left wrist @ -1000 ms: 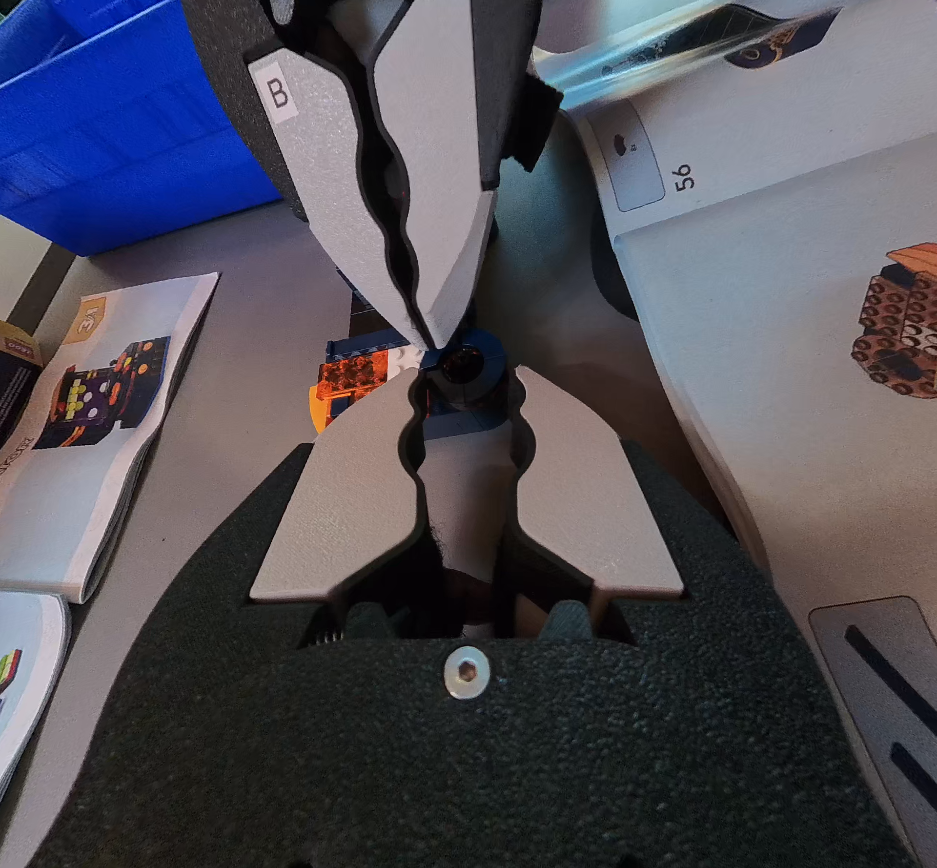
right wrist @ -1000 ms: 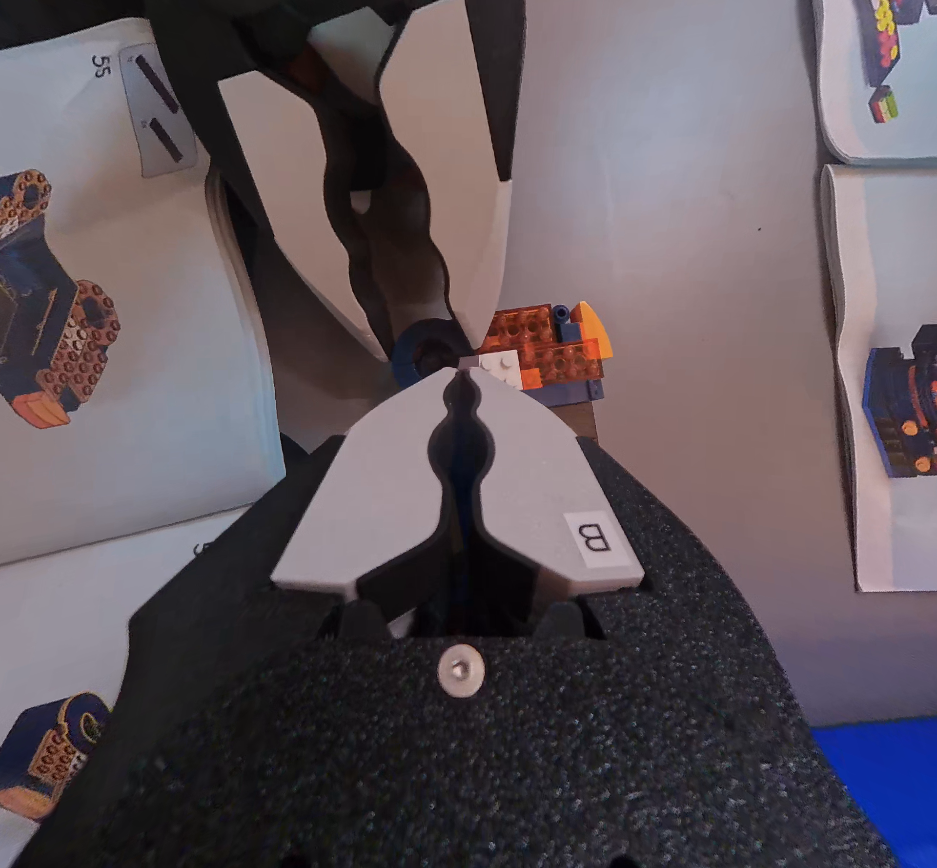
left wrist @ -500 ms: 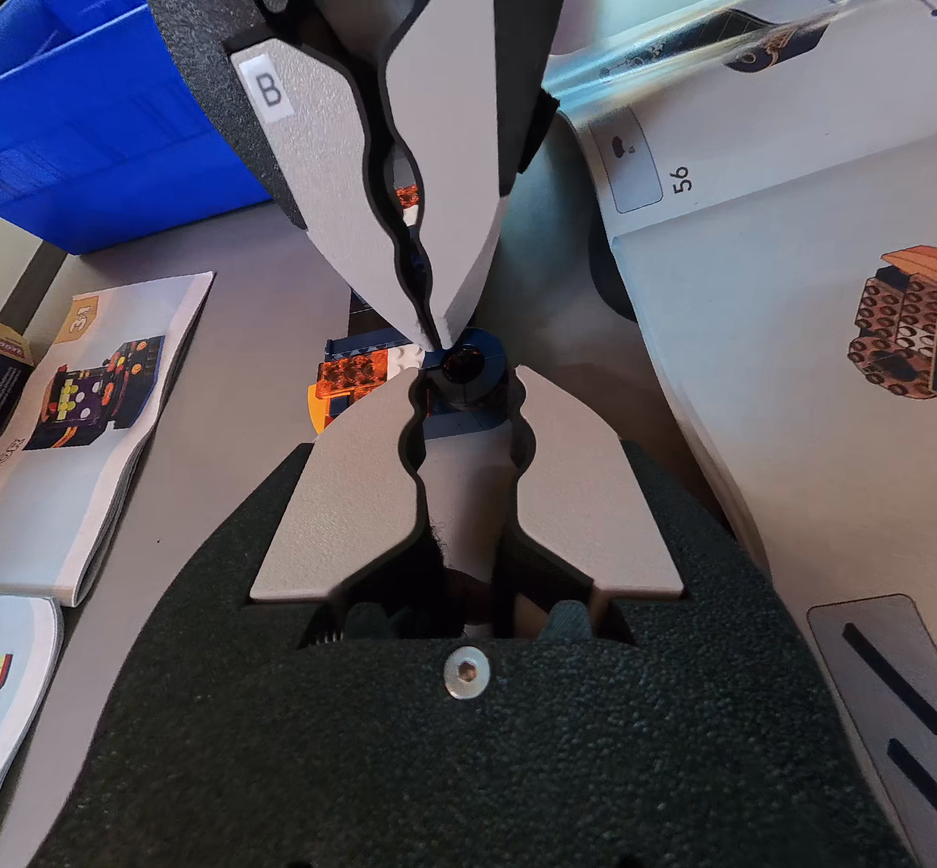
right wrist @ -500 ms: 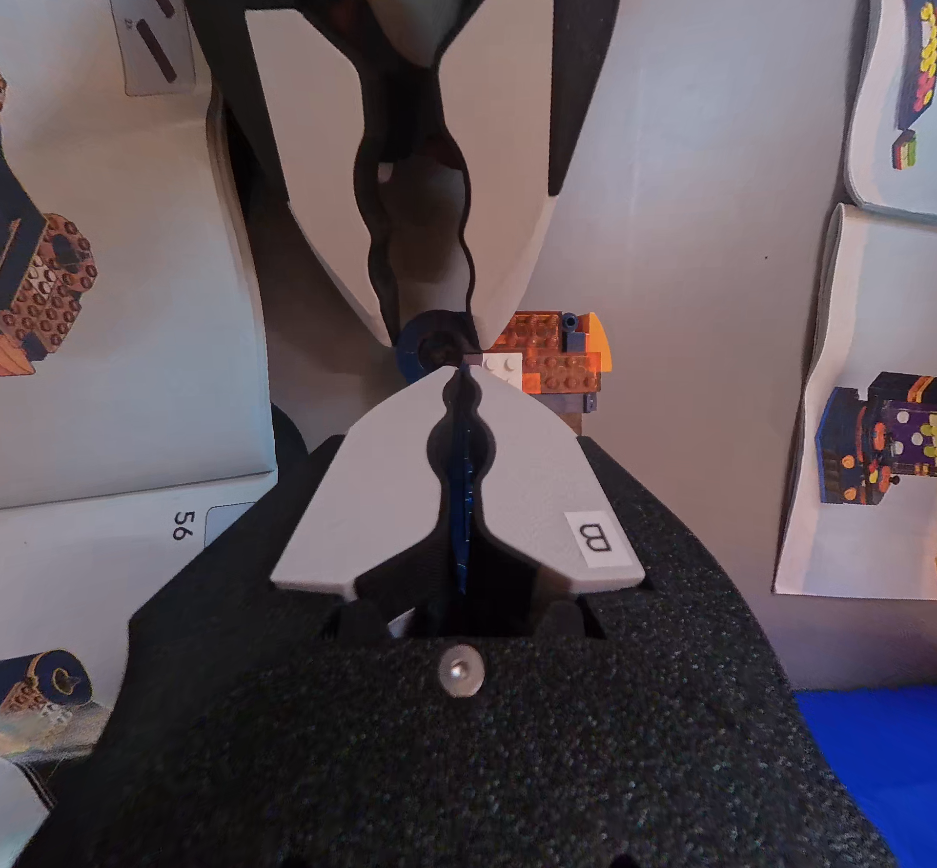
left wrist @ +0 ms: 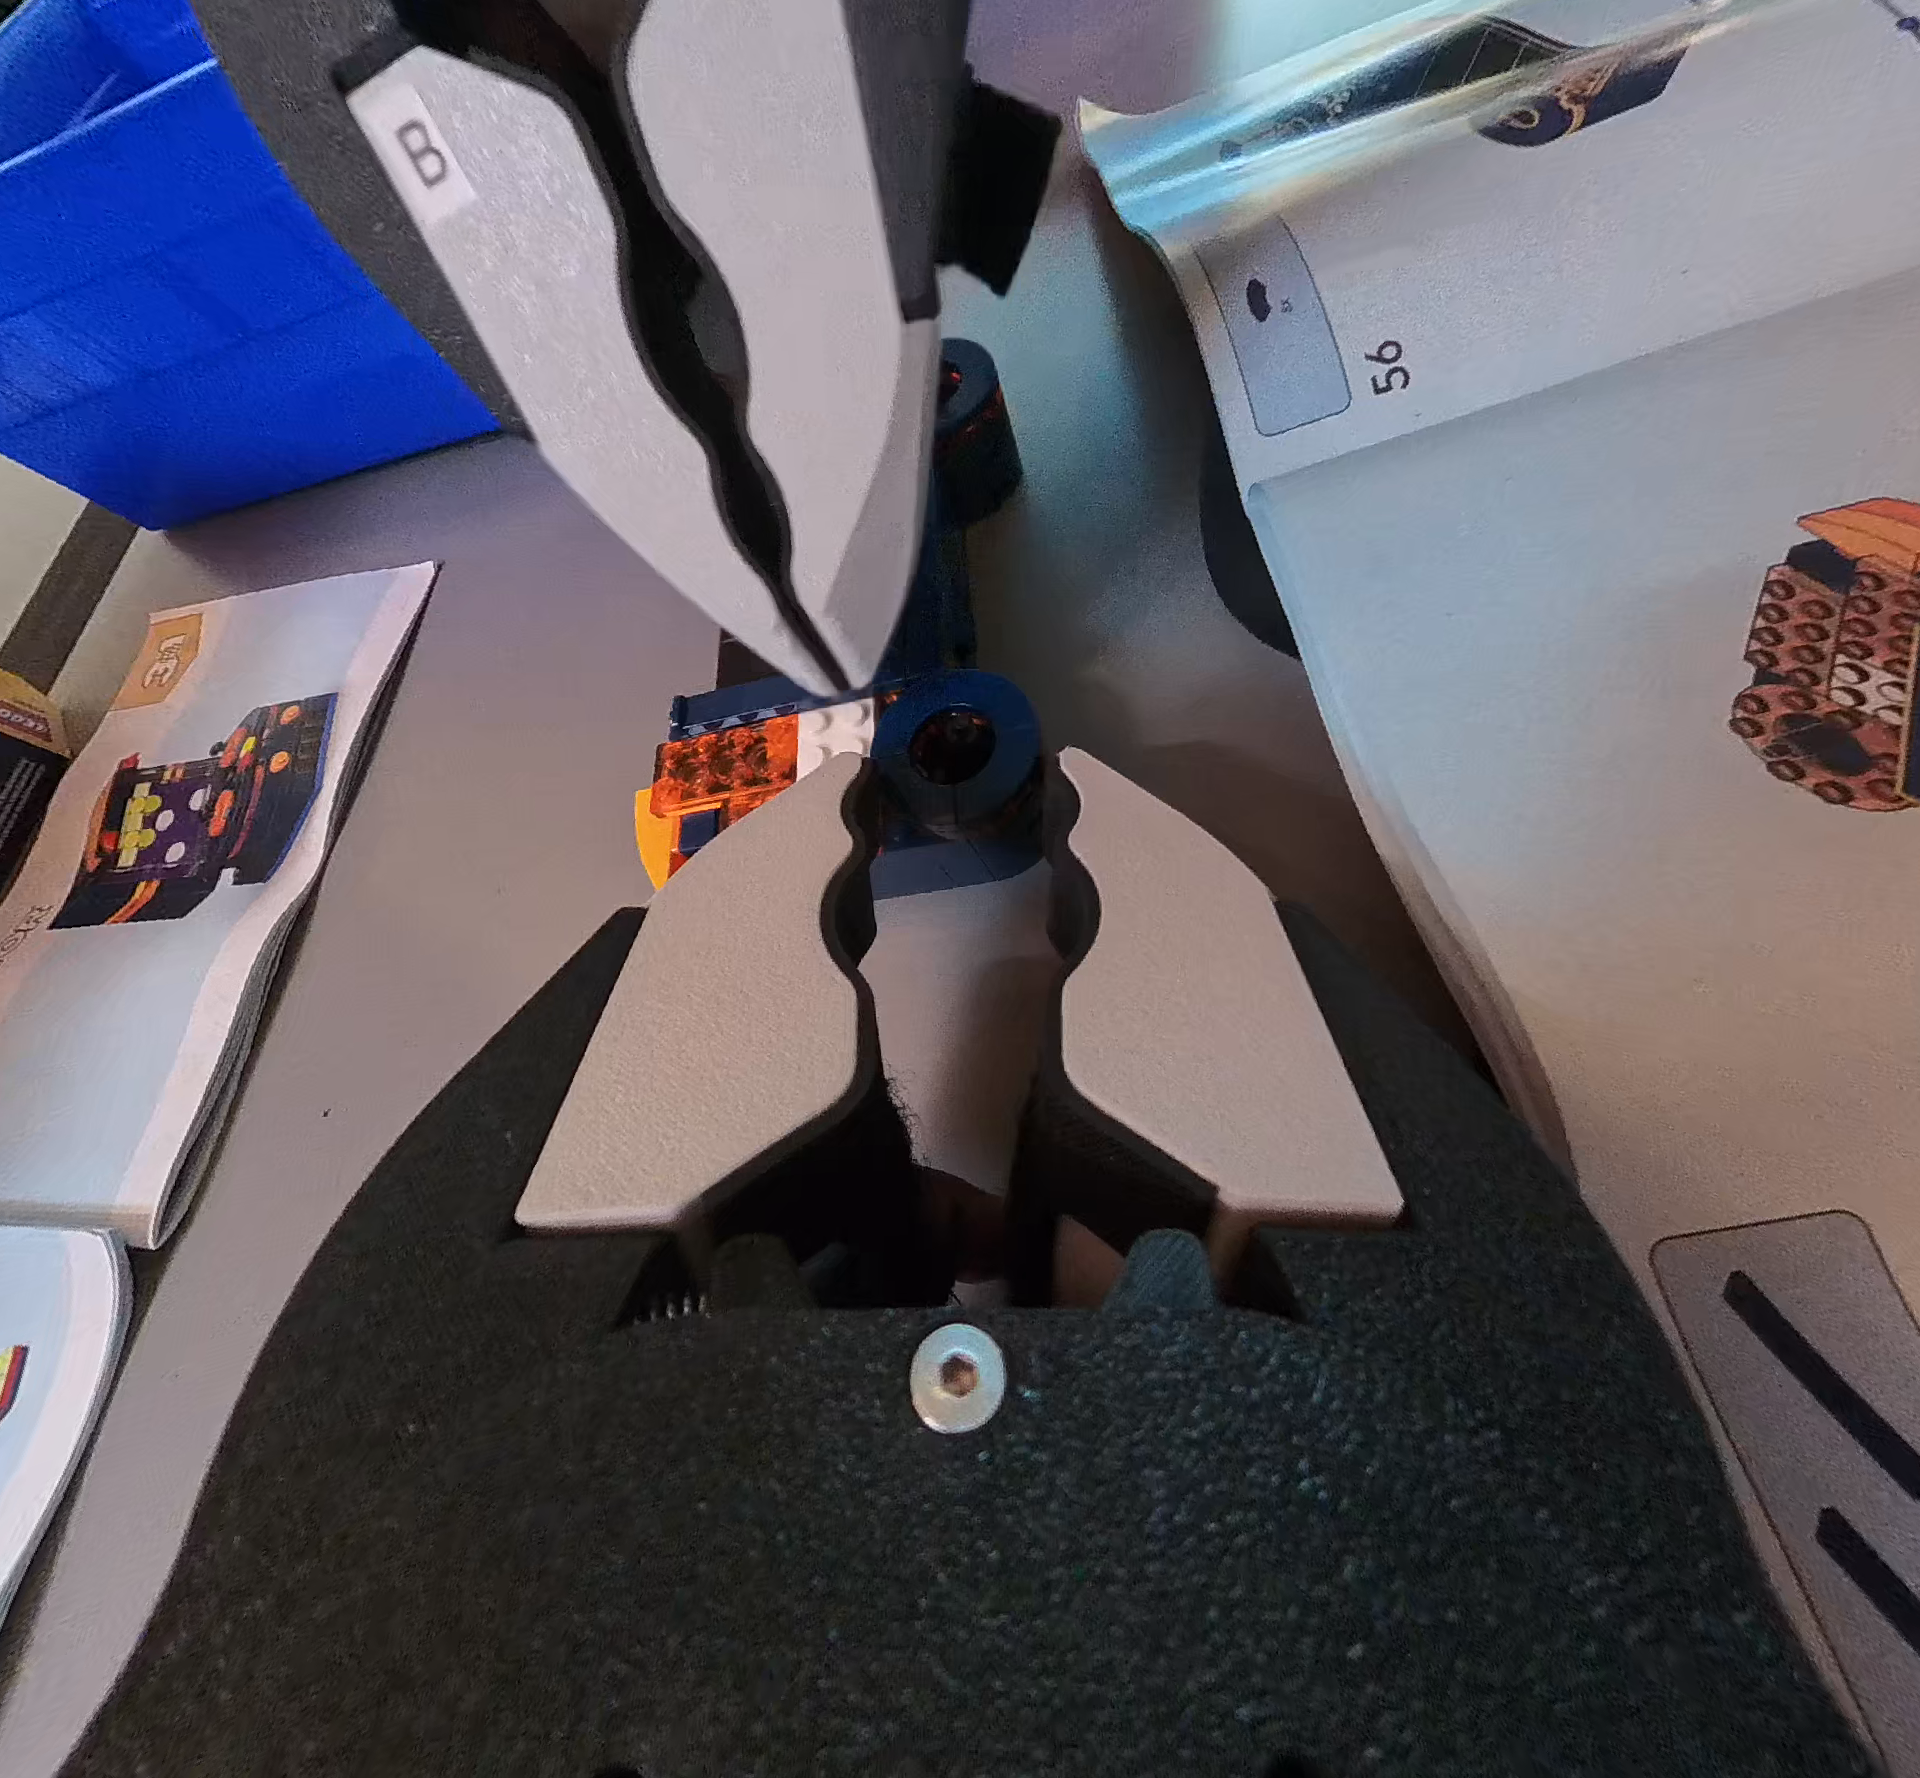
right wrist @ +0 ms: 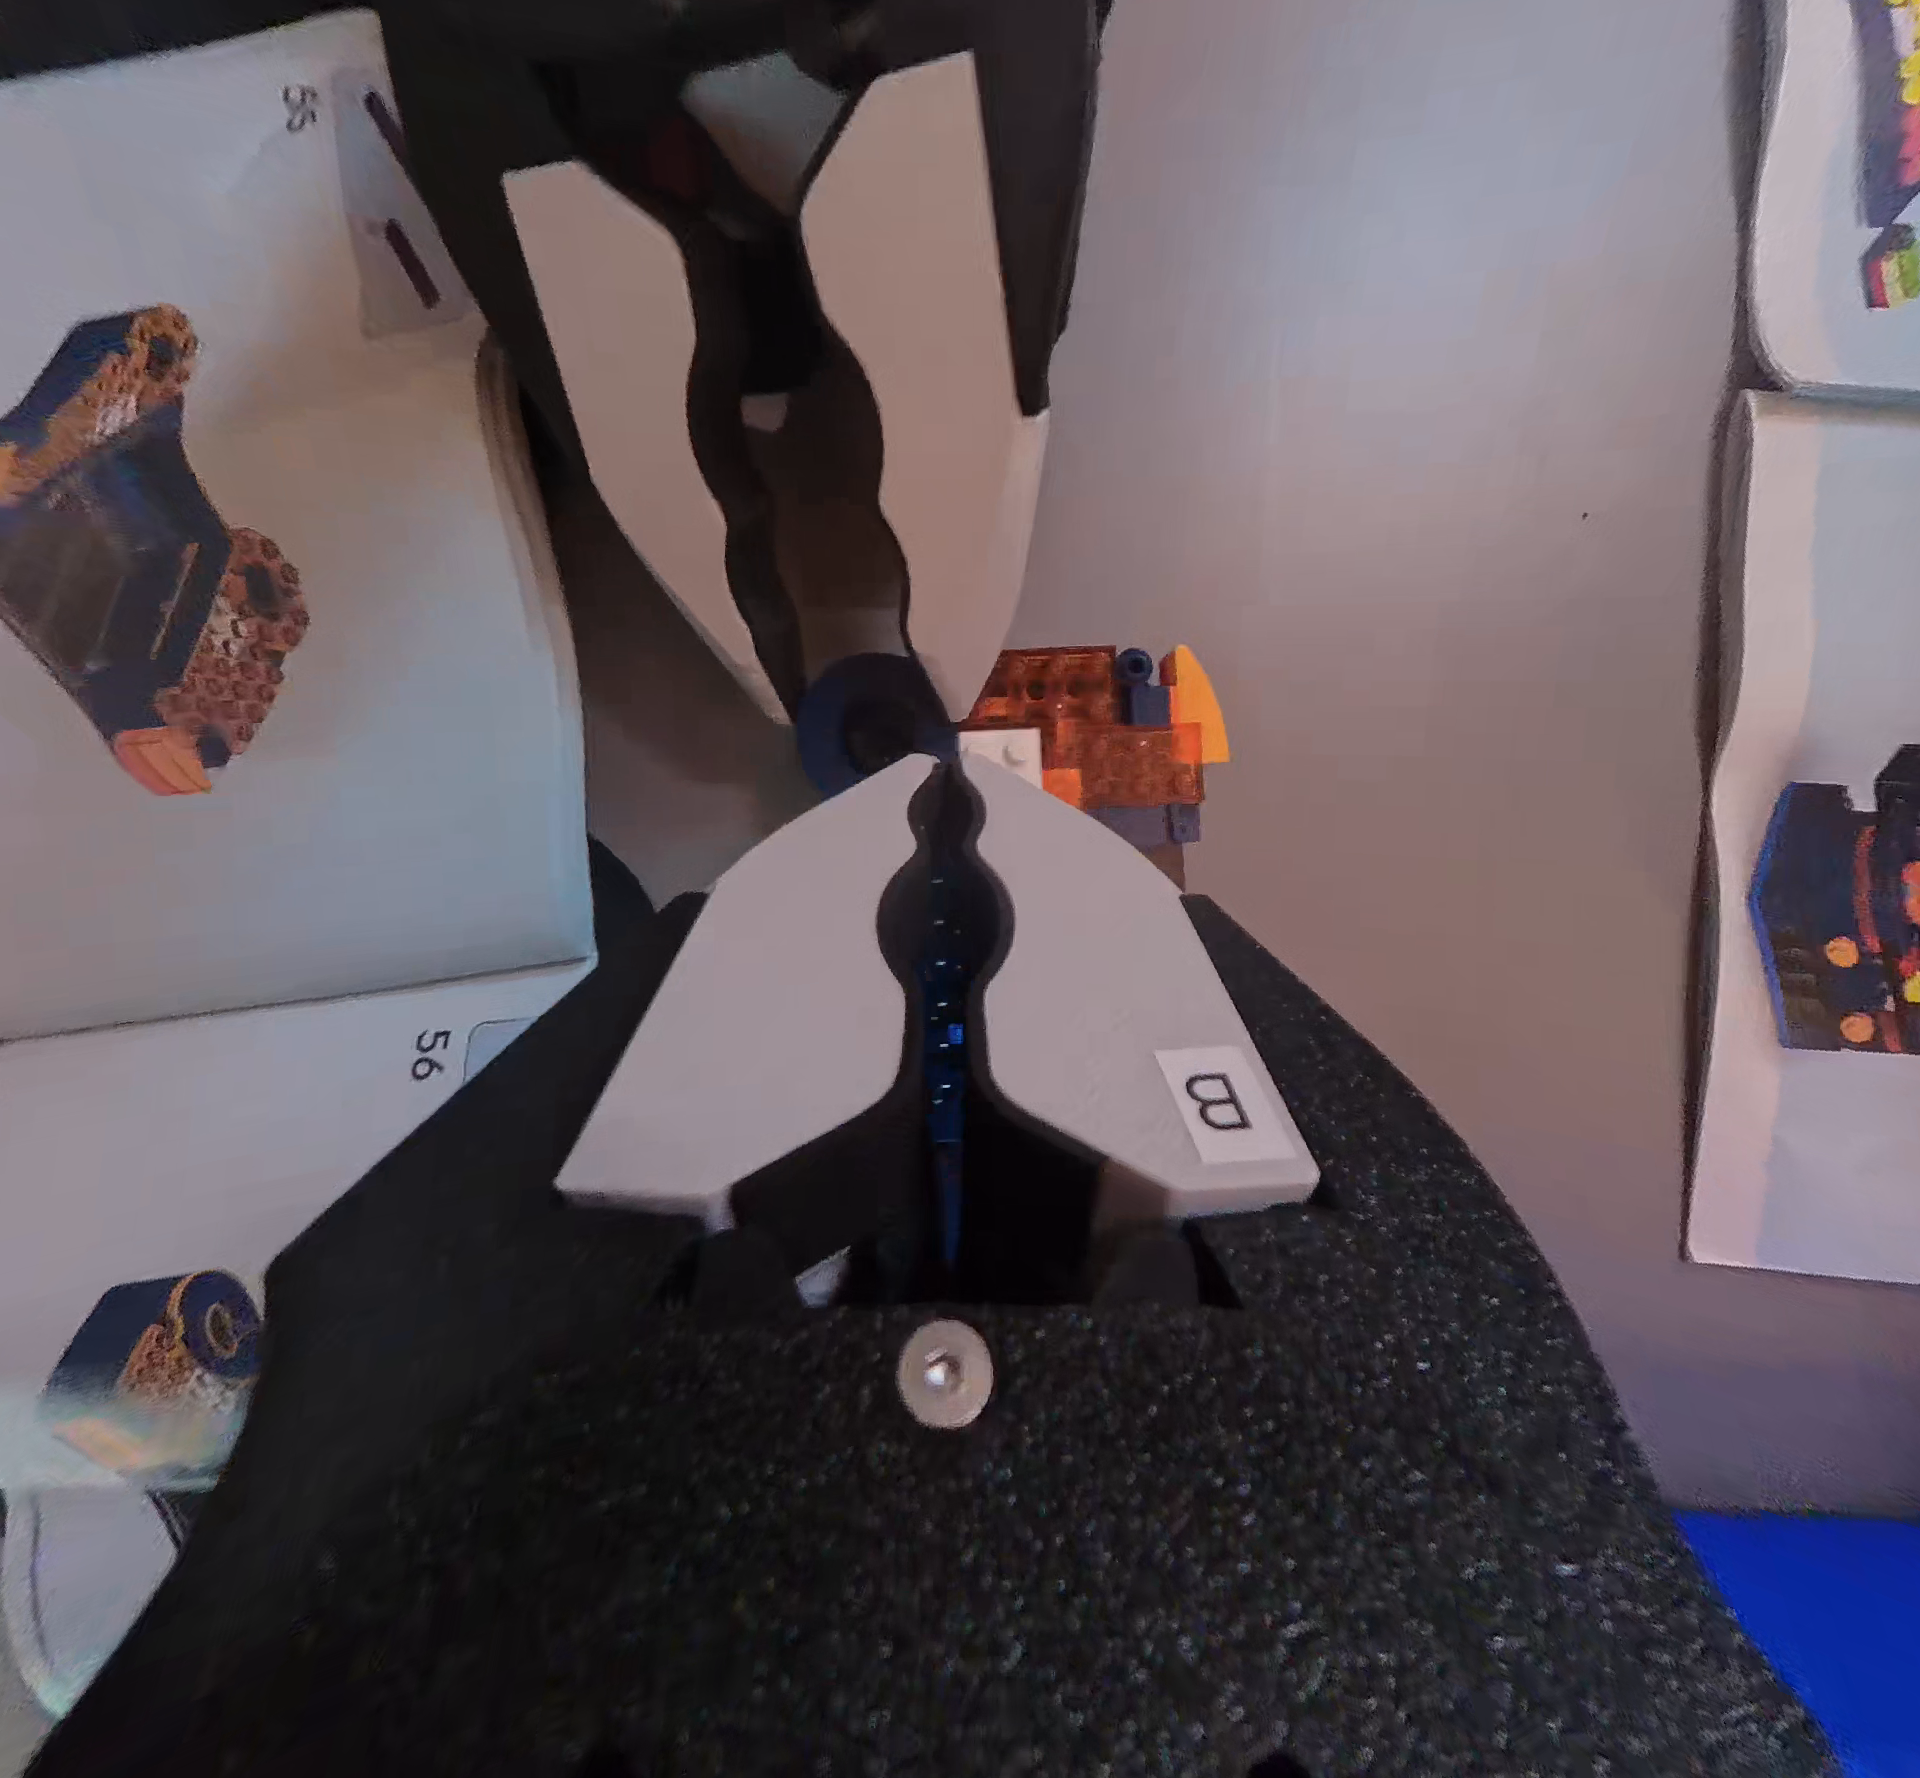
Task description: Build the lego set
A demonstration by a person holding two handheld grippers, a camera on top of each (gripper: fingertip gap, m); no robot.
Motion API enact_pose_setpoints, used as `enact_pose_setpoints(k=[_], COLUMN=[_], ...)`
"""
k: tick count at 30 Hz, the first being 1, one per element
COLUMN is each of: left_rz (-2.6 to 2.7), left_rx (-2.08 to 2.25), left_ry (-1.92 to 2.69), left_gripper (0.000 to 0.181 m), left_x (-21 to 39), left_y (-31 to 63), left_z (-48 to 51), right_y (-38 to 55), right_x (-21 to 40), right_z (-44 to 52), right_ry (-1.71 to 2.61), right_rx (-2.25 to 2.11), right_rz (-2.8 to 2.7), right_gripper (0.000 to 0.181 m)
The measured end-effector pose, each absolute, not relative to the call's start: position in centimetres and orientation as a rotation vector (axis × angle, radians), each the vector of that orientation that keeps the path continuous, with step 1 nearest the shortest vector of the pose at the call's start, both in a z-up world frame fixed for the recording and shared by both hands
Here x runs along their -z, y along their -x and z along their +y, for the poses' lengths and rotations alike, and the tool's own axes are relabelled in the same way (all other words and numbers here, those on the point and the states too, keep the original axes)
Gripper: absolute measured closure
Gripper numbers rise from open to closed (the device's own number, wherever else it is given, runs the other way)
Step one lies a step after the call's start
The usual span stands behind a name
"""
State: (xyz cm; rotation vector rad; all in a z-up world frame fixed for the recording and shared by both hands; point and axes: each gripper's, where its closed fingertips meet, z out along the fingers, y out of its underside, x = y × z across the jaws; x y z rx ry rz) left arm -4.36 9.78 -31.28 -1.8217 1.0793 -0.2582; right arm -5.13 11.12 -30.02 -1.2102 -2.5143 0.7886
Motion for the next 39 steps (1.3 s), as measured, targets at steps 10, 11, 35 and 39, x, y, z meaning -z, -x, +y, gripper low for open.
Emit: enact_pose_setpoints(k=[10, 11, 35, 39], left_rz=[1.077, 1.077, 1.111, 1.11], left_rx=[0.26, 0.261, 0.26, 0.264], left_ry=[1.823, 1.823, 1.8, 1.803], left_gripper=[0.151, 0.151, 0.152, 0.152], left_x=[31.3, 31.3, 31.3, 31.3], left_y=[4.4, 4.4, 4.1, 4.1], left_z=[9.8, 9.8, 9.6, 9.6], right_y=[4.3, 4.3, 5.1, 5.0], right_x=[31.0, 31.0, 31.1, 31.1], right_z=[10.2, 10.1, 10.7, 10.7], right_ry=[1.257, 1.303, 1.171, 1.137], right_rx=[-0.802, -0.829, -0.843, -0.719], right_rz=[-2.551, -2.542, -2.376, -2.374], right_gripper=[0.181, 0.181, 0.181, 0.18])
